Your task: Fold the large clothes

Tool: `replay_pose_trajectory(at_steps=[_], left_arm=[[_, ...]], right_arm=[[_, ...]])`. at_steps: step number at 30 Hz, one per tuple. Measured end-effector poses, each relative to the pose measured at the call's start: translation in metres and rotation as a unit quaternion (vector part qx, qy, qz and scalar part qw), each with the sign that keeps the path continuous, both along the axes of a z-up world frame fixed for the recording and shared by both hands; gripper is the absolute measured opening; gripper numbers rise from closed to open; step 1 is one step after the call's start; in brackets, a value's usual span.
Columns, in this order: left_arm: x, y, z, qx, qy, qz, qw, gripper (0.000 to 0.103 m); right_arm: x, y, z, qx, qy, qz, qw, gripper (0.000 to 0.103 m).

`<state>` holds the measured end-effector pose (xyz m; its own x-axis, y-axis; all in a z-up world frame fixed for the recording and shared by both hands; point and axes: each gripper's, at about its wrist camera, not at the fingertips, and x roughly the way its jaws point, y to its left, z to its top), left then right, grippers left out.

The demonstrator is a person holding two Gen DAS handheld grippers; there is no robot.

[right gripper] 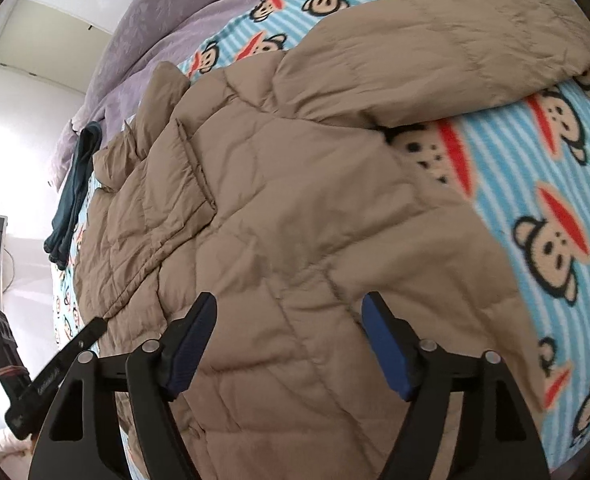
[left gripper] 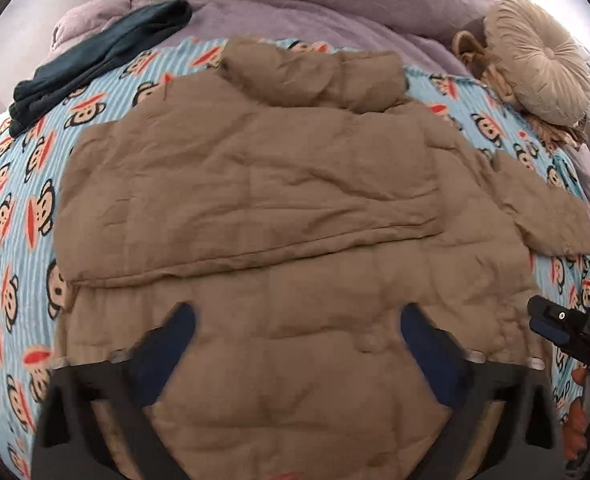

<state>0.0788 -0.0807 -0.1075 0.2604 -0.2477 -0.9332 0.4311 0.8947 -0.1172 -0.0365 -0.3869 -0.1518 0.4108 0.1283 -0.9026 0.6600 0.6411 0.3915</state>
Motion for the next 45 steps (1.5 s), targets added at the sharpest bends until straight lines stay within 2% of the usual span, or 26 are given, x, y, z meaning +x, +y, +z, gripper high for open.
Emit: replay_pose_trajectory(at_steps=[8,12,16,18,21,24,28,30,36,40,41,43,45], left_arm=[[-0.019,-0.03,-0.002,0.008,0.012,-0.002,0.9999,0.103],[-0.026,-0.04,-0.001,0.012,0.006,0.0,0.9999,0.103],[-0.026,-0.05,-0.002,0.023,0.003,0.004,0.9997,0.103],[-0.025,-0.054,-0.002,0.027,0.001,0.005,0.9996,0.103],[-0.022,-0.062,-0.003,0.028,0.002,0.006,0.9996,0.103],[-0.02,-0.069,-0.007,0.031,0.01,0.007,0.9994,0.103],[-0.019,-0.078,-0.011,0.038,0.009,0.013,0.9992,0.103],[-0.017,-0.082,-0.013,0.043,0.004,0.015,0.999,0.103],[-0.011,-0.098,-0.02,0.053,0.013,0.01,0.9985,0.103],[-0.008,-0.112,-0.016,0.058,-0.002,0.004,0.9983,0.103],[-0.007,-0.114,-0.015,0.06,-0.005,0.003,0.9982,0.103],[-0.004,-0.119,-0.013,0.061,-0.009,0.0,0.9981,0.103],[-0.002,-0.123,-0.01,0.061,-0.011,-0.001,0.9981,0.103]], right_arm=[[-0.021,-0.021,0.003,0.012,-0.006,0.011,1.0,0.082],[-0.032,-0.042,0.008,0.01,-0.027,-0.002,1.0,0.103],[-0.045,-0.074,0.012,-0.002,-0.041,-0.03,0.999,0.103],[-0.055,-0.099,0.014,-0.012,-0.05,-0.065,0.997,0.103],[-0.063,-0.132,0.012,-0.021,-0.035,-0.099,0.994,0.103],[-0.076,-0.17,0.006,-0.008,-0.043,-0.144,0.989,0.103],[-0.094,-0.218,-0.008,0.037,-0.08,-0.212,0.973,0.103],[-0.098,-0.235,-0.013,0.04,-0.089,-0.233,0.968,0.103],[-0.095,-0.275,-0.025,0.031,-0.102,-0.263,0.959,0.103],[-0.093,-0.304,-0.027,0.039,-0.126,-0.286,0.949,0.102],[-0.093,-0.308,-0.027,0.044,-0.132,-0.292,0.946,0.101],[-0.092,-0.315,-0.027,0.067,-0.14,-0.309,0.938,0.083],[-0.088,-0.321,-0.03,0.093,-0.134,-0.321,0.933,0.032]])
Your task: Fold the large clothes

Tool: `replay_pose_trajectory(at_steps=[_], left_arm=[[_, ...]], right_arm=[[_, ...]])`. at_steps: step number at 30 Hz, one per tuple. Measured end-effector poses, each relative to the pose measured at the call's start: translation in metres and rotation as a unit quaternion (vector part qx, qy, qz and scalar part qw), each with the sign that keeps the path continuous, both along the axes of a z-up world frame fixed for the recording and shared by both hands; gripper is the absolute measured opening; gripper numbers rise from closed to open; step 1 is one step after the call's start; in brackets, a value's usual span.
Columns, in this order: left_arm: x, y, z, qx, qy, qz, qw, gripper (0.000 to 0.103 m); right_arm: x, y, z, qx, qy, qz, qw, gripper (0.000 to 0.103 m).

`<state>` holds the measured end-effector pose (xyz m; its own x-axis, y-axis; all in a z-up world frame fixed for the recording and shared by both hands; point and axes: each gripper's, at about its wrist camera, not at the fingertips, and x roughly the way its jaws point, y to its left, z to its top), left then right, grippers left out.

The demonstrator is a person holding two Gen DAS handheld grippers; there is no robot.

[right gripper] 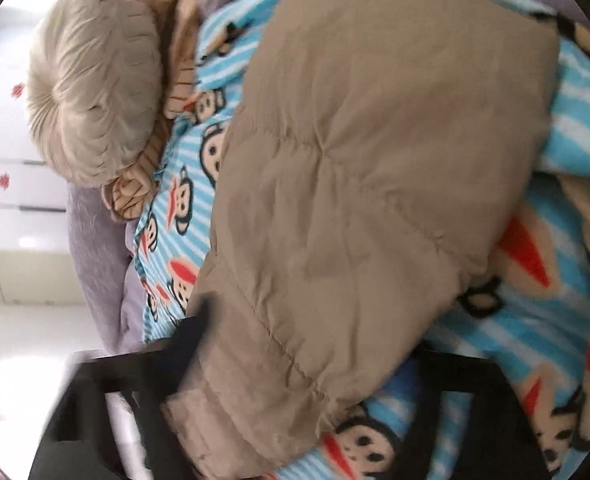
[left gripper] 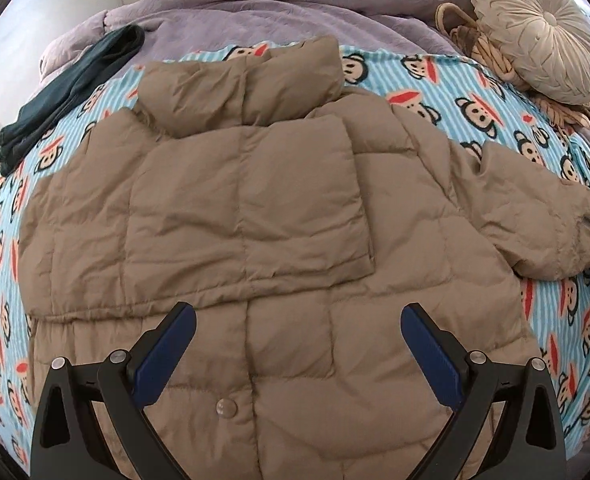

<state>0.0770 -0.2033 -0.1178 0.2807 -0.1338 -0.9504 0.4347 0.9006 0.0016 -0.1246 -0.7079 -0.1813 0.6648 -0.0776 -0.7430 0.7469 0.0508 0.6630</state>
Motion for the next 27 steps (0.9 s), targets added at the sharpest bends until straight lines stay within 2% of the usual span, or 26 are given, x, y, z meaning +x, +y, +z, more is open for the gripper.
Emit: replay_pose_trajectory(at_steps=[2,5,11,17,18,23,27], left_arm=[[0.001,-0.002,0.002,0.004,-0.004,0.001,1.0,0.103],[0.004,-0.002,0.008,0.009,-0.011,0.0,0.9999,0.103],[0.01,0.006,0.015,0.011,-0.02,0.001,0.9997,0.103],[0.018,0.024,0.018,0.002,-0.023,0.014,0.9996,0.103],[0.02,0.028,0.018,0.001,-0.024,0.016,0.9996,0.103],[0.03,0.053,0.019,-0.004,-0.027,0.034,0.999,0.103],[0.041,0.082,0.02,-0.013,-0.027,0.063,0.9976,0.103]], right_arm=[[0.004,-0.003,-0.005,0.033,-0.013,-0.001,0.999,0.008],[0.011,0.003,0.01,0.015,-0.033,0.016,0.999,0.008],[0.044,0.033,0.065,-0.051,-0.057,0.097,0.992,0.008],[0.101,0.085,0.114,-0.111,-0.083,0.194,0.971,0.008],[0.111,0.095,0.12,-0.12,-0.085,0.209,0.967,0.008],[0.175,0.168,0.145,-0.174,-0.09,0.321,0.927,0.008],[0.224,0.245,0.136,-0.214,-0.063,0.417,0.881,0.008]])
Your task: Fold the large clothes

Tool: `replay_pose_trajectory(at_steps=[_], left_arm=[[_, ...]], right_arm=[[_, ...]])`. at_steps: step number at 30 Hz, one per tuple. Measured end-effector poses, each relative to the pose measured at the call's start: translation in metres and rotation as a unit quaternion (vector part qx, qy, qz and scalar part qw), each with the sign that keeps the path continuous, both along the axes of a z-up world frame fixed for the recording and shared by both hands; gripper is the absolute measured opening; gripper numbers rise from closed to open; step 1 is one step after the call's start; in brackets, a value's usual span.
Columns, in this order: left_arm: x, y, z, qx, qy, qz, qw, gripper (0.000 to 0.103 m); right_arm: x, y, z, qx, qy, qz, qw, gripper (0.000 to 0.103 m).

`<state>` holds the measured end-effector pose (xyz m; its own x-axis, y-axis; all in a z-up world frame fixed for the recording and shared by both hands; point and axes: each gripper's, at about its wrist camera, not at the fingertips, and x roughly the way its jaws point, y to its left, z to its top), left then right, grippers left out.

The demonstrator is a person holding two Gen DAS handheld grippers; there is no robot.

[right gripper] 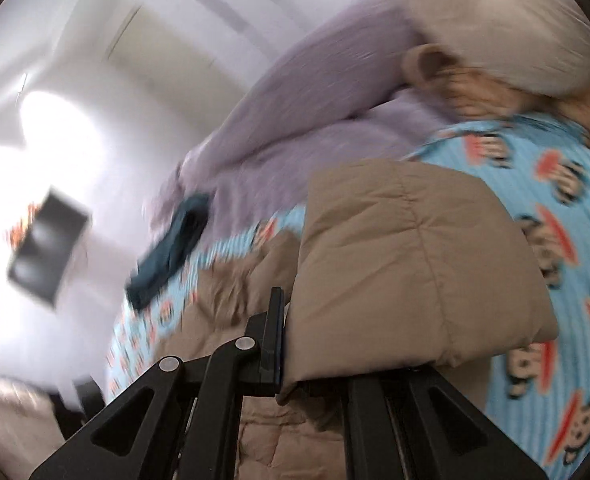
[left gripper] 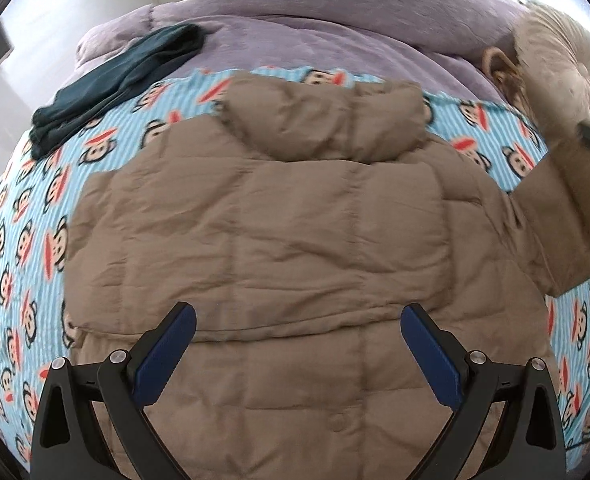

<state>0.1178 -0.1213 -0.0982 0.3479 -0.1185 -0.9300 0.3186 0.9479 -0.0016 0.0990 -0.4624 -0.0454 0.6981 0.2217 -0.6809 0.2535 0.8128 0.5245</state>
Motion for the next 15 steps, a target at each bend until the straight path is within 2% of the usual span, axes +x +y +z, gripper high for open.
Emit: replay_pose_trajectory(at_steps=[4,7,11,13,14,15], left_arm=[[0.01,0.032,-0.003,-0.009,-0.004,0.028,0.9996,0.103],[0.016,0.045,-0.009,-0.012,-0.009,0.031,0.9994,0.103],[0.024,0.053,-0.021,-0.025,-0.004,0.034,0.9991,0.103],[0.026,0.055,-0.024,-0.036,-0.001,0.036,0.9987,0.103],[0.026,0.056,-0.026,-0.042,0.0,0.037,0.9984,0.103],[0.029,0.057,-0.028,-0.049,0.002,0.038,0.9981,0.103]], right_arm=[[0.033,0.065,-0.034,-0.018,0.034,0.066,0.997,0.008],[0.052,0.106,-0.076,-0.028,0.079,0.1,0.991,0.008],[0.058,0.126,-0.127,-0.034,0.149,0.097,0.983,0.008],[0.053,0.118,-0.139,-0.015,0.169,0.076,0.983,0.01],[0.049,0.113,-0.137,0.0,0.168,0.07,0.983,0.021],[0.046,0.111,-0.135,0.007,0.168,0.068,0.983,0.04]])
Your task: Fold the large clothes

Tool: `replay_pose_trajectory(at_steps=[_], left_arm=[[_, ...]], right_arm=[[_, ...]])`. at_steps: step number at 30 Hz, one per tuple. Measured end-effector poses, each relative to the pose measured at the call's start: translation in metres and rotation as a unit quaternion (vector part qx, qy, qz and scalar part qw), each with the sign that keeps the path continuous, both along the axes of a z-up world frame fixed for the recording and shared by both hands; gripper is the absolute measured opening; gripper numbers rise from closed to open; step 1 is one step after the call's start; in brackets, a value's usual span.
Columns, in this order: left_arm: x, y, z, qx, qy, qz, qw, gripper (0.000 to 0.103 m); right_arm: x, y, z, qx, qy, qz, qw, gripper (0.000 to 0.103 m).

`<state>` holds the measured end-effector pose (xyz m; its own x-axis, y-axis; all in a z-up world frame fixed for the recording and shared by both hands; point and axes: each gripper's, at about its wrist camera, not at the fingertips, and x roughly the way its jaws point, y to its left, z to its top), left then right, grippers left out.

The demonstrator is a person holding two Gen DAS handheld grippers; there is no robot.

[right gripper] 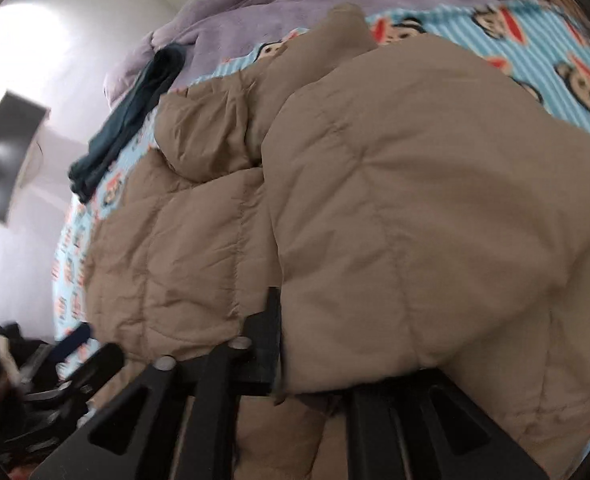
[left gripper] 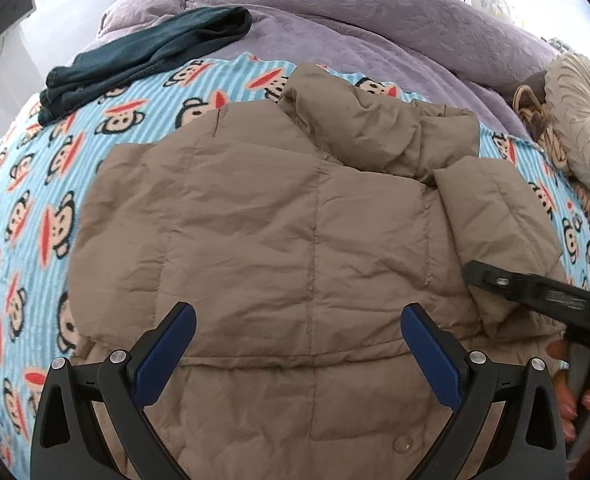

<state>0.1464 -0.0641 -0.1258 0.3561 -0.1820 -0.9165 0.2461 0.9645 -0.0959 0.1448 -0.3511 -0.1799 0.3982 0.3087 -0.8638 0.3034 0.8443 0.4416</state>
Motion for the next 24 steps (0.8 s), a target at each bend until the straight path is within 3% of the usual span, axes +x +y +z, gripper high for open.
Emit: replay_pose_trajectory(at_steps=[1,2,5,7,8,10,11,12,14,17,18,21,22,24], left_arm=[[0.001,-0.001,0.0,-0.004,0.001,0.001,1.0,0.103],[0.001,0.0,-0.001,-0.009,0.001,0.003,1.0,0.103],[0.007,0.009,-0.001,-0.023,0.003,0.017,0.9996,0.103],[0.014,0.02,0.0,-0.042,0.005,0.037,0.9984,0.103],[0.017,0.026,0.001,-0.056,0.007,0.047,0.9973,0.103],[0.022,0.036,0.002,-0.08,0.007,0.06,0.995,0.103],[0.023,0.039,0.003,-0.09,0.007,0.062,0.9939,0.103],[0.025,0.044,0.003,-0.103,0.008,0.063,0.9926,0.103],[0.029,0.052,0.001,-0.132,0.015,0.066,0.9889,0.103],[0.036,0.068,-0.004,-0.215,0.041,0.073,0.973,0.103],[0.039,0.073,-0.008,-0.258,0.058,0.076,0.9614,0.103],[0.044,0.079,-0.017,-0.34,0.094,0.077,0.9327,0.103],[0.046,0.077,-0.02,-0.361,0.106,0.074,0.9237,0.103],[0.049,0.07,-0.025,-0.381,0.122,0.061,0.9146,0.103]], right_arm=[[-0.004,-0.006,0.005,0.009,-0.004,-0.006,1.0,0.05],[-0.013,-0.012,0.013,0.015,-0.015,-0.015,1.0,0.07],[-0.035,-0.034,0.036,0.017,-0.05,-0.059,0.997,0.072],[-0.04,-0.054,0.037,0.044,-0.055,-0.111,0.991,0.072],[-0.043,-0.067,0.034,0.069,-0.056,-0.145,0.985,0.069],[-0.042,-0.088,0.022,0.109,-0.048,-0.201,0.972,0.037],[-0.039,-0.091,0.02,0.115,-0.045,-0.209,0.97,0.015],[-0.035,-0.091,0.02,0.115,-0.047,-0.21,0.97,0.014],[-0.023,-0.076,0.032,0.081,-0.066,-0.171,0.98,0.013],[-0.001,-0.023,0.056,0.028,-0.091,-0.058,0.994,0.013],[0.002,-0.008,0.059,0.019,-0.094,-0.033,0.995,0.013],[0.016,0.046,0.057,-0.012,-0.076,0.069,0.995,0.018],[0.017,0.06,0.052,-0.022,-0.058,0.091,0.994,0.024],[0.016,0.075,0.04,-0.021,-0.031,0.115,0.993,0.061]])
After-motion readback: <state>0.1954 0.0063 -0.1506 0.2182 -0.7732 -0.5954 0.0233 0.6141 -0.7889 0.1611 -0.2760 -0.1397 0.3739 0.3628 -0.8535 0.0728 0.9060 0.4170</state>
